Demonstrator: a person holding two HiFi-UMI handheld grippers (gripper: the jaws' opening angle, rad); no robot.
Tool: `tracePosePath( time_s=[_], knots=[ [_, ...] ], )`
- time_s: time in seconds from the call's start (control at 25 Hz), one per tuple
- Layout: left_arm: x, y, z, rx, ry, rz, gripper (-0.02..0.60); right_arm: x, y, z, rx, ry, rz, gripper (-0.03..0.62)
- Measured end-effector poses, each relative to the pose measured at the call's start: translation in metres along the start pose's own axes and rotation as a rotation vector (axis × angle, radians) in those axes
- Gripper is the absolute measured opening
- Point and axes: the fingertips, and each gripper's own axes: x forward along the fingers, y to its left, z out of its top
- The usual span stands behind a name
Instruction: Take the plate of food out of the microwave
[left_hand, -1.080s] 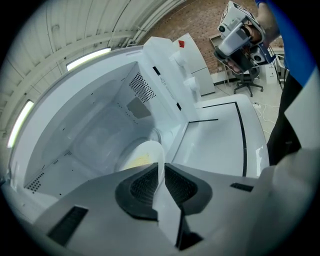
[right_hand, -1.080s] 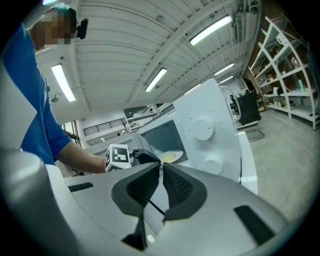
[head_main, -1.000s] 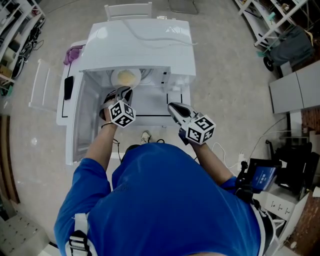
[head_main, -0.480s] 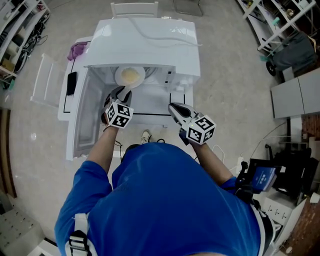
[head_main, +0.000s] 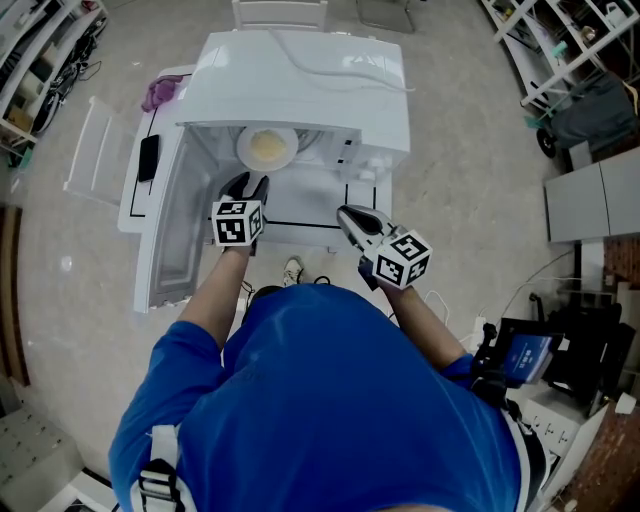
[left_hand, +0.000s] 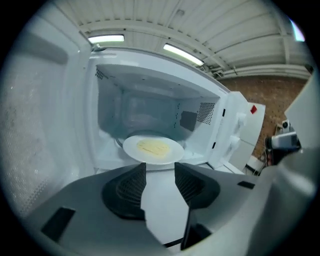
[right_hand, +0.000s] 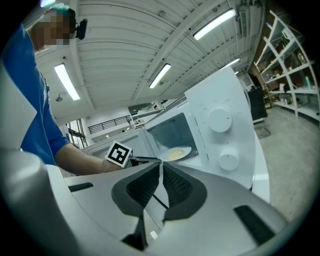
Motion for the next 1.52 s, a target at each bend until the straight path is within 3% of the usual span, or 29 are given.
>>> tracePosePath(
  time_s=[0.28, 0.48, 0.68, 1.04, 1.32, 1.52],
  knots=[
    [0.01, 0.014, 0.0, -0.373, -0.045, -0.007, 0.186, 0.0, -0.002, 0.0, -0.001, 0.003, -0.007, 0.026],
    [0.017, 0.022, -0.002, -0.573, -0.066, -0.019, 0.193, 0.0, -0.002, 0.0, -0.003, 0.01, -0.011, 0.023],
    [0.024, 0.031, -0.004, -0.721, -0.092, -0.017, 0.193, 0.001, -0.003, -0.001, -0.009, 0.018, -0.015, 0.022],
    [0.04, 0.037, -0.007, -0.935, -0.114, -0.02, 0.193, -0.001, -0.007, -0.001, -0.007, 0.022, -0.032, 0.023],
    [0.047, 0.042, -0.013, -1.02, -0.123, -0.024, 0.189, -0.005, -0.014, -0.004, -0.002, 0.024, -0.044, 0.023],
    [0.047, 0.043, -0.008, -1.052, -0.155, -0.04, 0.103, -0.008, -0.018, -0.005, 0.001, 0.021, -0.052, 0.022]
  ],
)
